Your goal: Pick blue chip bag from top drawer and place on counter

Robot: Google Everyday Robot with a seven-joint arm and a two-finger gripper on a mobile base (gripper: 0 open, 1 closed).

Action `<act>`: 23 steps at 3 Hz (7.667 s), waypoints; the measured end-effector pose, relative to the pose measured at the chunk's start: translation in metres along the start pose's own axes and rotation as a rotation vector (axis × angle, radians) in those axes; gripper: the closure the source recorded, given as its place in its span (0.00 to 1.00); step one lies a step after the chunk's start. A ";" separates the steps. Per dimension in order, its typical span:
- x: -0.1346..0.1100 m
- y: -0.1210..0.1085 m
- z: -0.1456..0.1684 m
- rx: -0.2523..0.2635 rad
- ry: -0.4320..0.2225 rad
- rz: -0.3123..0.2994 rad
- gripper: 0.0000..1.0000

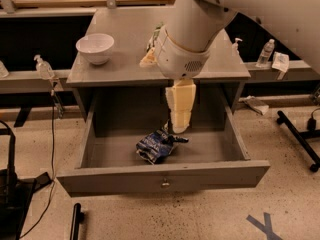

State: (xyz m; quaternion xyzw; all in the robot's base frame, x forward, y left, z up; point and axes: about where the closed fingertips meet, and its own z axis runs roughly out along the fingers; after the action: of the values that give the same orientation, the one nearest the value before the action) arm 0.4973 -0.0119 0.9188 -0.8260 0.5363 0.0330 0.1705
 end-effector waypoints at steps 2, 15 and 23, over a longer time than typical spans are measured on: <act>-0.003 -0.004 0.015 -0.023 -0.052 -0.040 0.00; 0.062 -0.011 0.162 0.147 -0.165 -0.387 1.00; 0.104 -0.194 0.001 0.396 -0.255 -0.419 1.00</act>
Offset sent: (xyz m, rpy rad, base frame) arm 0.0171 0.0289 -0.0465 0.1157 0.1071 0.2031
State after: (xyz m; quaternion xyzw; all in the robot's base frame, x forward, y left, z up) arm 0.7155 -0.0312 0.9408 -0.8585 0.3247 -0.0046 0.3969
